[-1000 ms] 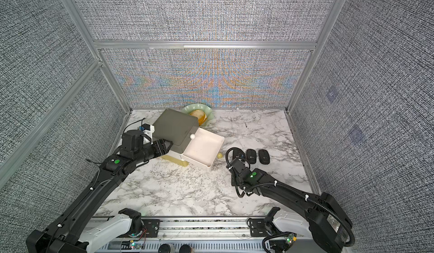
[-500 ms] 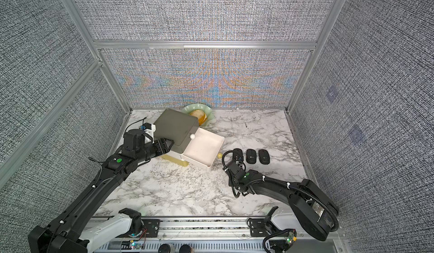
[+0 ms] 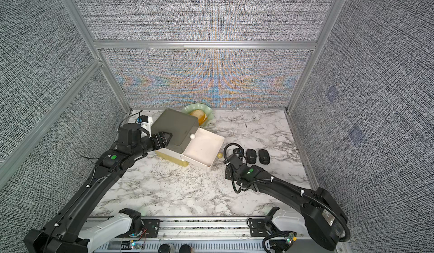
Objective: Take the mice out of the drawer
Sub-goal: Place the mouse at the center of the board.
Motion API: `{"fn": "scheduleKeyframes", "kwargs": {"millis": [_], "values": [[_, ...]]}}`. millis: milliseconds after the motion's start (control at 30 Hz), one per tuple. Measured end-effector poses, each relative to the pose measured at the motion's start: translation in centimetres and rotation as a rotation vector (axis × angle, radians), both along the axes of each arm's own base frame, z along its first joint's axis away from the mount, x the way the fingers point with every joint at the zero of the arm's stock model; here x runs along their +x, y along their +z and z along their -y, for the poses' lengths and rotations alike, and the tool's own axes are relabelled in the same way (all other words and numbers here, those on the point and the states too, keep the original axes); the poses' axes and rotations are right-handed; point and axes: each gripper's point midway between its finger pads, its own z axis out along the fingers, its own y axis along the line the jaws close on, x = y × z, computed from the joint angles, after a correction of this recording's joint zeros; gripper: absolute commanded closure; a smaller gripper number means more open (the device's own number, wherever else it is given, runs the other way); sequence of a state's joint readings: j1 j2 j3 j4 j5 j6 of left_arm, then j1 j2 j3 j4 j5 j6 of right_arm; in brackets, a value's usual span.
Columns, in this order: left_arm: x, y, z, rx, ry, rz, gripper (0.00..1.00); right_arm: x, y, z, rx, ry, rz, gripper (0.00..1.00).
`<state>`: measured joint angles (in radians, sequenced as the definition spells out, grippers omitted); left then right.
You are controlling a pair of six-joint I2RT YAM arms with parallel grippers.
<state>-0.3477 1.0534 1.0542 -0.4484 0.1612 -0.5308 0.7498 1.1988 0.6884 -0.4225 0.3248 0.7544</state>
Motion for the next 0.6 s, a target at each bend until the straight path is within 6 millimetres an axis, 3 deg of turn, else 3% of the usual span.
{"fn": "scheduleKeyframes", "kwargs": {"millis": [133,267,433,600], "values": [[2.2,1.8,-1.7,0.068,0.048,0.045,0.17,0.9,1.5,-0.1,0.041,0.002,0.006,0.32],[4.3,1.3,-3.3,0.131,0.084,0.026,0.16,2.5,2.2,-0.9,0.1,0.007,-0.008,0.41],[7.5,0.4,-5.2,0.174,0.12,-0.008,0.13,5.2,2.8,-2.4,0.162,0.019,-0.031,0.43],[9.1,-0.9,-5.8,0.207,0.125,-0.049,0.12,7.1,1.7,-3.2,0.174,0.02,-0.068,0.46]]}}
